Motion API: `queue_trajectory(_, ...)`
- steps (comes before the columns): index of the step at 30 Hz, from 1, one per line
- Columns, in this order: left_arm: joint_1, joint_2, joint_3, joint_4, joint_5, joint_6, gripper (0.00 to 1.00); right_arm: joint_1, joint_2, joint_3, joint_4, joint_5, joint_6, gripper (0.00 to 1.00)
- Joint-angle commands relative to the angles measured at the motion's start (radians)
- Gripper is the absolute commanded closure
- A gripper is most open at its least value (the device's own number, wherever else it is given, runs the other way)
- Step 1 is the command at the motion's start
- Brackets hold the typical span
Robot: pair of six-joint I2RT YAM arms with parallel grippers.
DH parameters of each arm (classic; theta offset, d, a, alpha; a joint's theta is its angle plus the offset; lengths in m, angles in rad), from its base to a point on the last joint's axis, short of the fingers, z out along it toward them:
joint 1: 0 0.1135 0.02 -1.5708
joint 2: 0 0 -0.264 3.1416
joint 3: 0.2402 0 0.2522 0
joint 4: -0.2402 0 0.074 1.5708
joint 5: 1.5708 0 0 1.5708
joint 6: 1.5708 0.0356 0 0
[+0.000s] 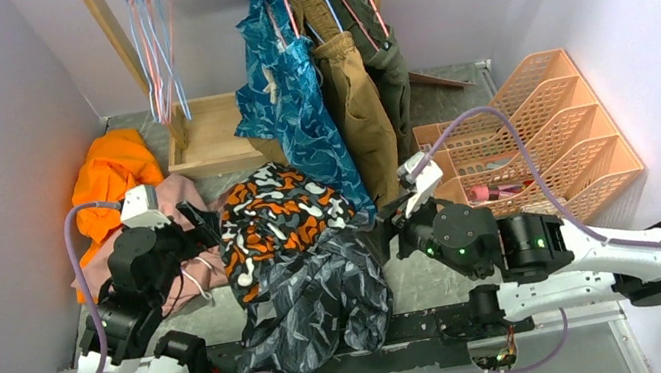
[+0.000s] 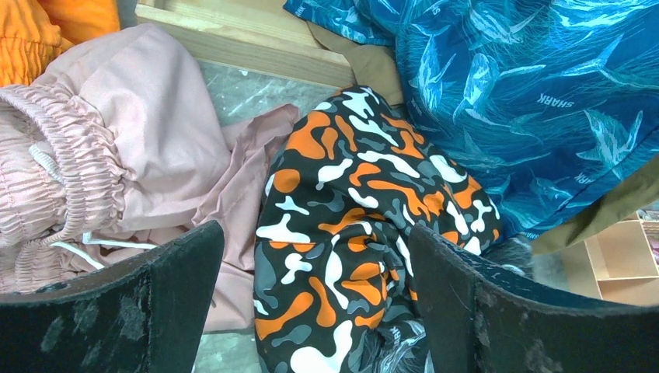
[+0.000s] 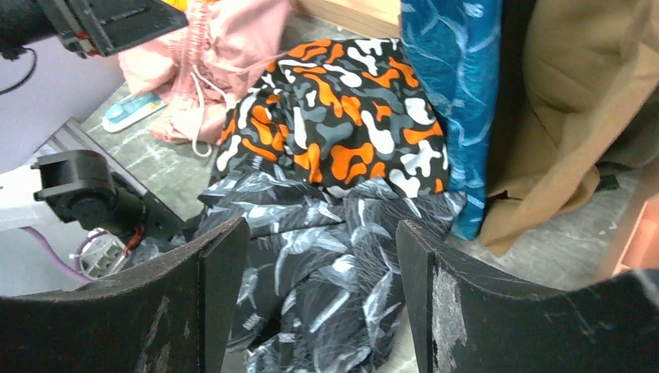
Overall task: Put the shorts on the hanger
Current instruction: Adjust the shorts at the center of the board.
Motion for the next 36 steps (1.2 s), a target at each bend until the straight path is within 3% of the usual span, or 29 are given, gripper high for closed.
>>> queue_trajectory(1, 0.003, 0.004, 0.005, 0.006, 0.002, 0.003, 0.08, 0.006, 0.146, 0.060, -0.045, -0.078, -0.025, 0.26)
queue_trajectory(6, 0.003, 0.012, 0.007, 0.002, 0.000, 0.001, 0.08, 0.004, 0.422, 0.070, 0.132, -0.108, -0.135, 0.26)
queue_trajectory(12, 0.003, 0.006, 0.008, 0.000, -0.003, 0.000, 0.08, -0.129, 0.631, 0.038, 0.361, -0.387, -0.107, 0.29)
queue_trajectory(19, 0.003, 0.003, 0.004, 0.006, 0.007, 0.003, 0.08, -0.153, 0.712, -0.057, 0.478, -0.570, -0.043, 0.29)
queue_trajectory(25, 0.004, 0.014, 0.005, 0.009, 0.017, 0.007, 0.08, -0.150, 0.765, -0.081, 0.465, -0.554, -0.006, 0.31)
queue_trajectory(26, 0.004, 0.015, 0.004, 0.009, 0.018, 0.008, 0.08, -0.150, 0.769, -0.082, 0.457, -0.543, -0.006, 0.34)
queue_trajectory(29, 0.005, 0.020, 0.005, 0.010, 0.020, 0.009, 0.08, -0.147, 0.743, -0.086, 0.448, -0.507, -0.015, 0.59)
queue_trajectory(33, 0.005, 0.025, 0.006, 0.007, 0.016, 0.009, 0.08, -0.147, 0.653, -0.059, 0.422, -0.454, -0.068, 0.98)
queue_trajectory(36, 0.005, 0.020, 0.010, -0.001, 0.003, 0.004, 0.08, -0.148, 0.565, 0.022, 0.377, -0.393, -0.124, 1.00)
